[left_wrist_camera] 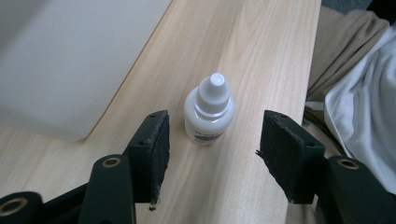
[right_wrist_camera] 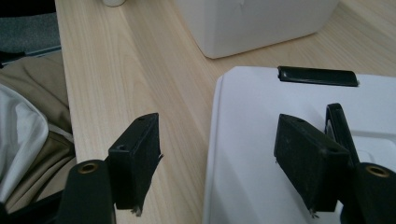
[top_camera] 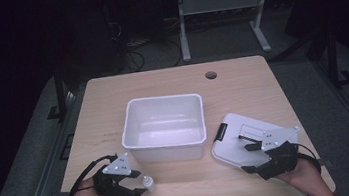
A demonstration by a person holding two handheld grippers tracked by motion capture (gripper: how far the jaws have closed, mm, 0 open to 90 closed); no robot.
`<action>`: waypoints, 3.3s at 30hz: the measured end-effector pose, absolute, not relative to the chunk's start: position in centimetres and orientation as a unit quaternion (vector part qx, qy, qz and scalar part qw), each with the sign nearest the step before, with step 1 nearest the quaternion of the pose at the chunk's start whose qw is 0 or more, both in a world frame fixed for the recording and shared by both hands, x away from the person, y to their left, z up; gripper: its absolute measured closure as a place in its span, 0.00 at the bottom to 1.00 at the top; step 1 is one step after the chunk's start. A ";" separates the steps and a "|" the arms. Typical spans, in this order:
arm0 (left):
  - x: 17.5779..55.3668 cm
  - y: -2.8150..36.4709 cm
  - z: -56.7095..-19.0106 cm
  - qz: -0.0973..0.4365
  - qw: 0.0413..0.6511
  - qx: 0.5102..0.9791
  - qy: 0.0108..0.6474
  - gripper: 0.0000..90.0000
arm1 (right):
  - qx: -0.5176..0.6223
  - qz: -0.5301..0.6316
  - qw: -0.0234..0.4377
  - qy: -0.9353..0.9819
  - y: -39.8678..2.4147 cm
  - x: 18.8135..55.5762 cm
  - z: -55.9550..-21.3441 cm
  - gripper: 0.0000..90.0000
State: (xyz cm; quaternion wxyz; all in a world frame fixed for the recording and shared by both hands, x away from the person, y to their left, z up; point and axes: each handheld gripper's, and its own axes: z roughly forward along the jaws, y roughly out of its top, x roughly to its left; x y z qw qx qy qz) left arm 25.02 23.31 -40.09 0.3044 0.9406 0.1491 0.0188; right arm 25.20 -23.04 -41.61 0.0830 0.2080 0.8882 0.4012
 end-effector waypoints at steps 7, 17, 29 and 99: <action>25.4 22.5 -40.5 0.012 0.293 0.946 0.141 0.51 | 0.205 0.400 0.081 0.889 -22.8 25.2 -41.6 0.34; 25.8 21.8 -41.3 0.002 0.274 0.952 0.138 0.53 | 0.205 0.401 0.083 0.889 -23.0 25.1 -41.5 0.34; 26.2 21.0 -41.9 -0.005 0.261 0.956 0.134 0.56 | 0.202 0.400 0.082 0.890 -22.9 25.1 -41.5 0.34; 25.2 23.3 -36.8 0.037 0.282 0.950 0.126 0.67 | 0.193 0.385 0.079 0.899 -22.3 25.0 -42.0 0.32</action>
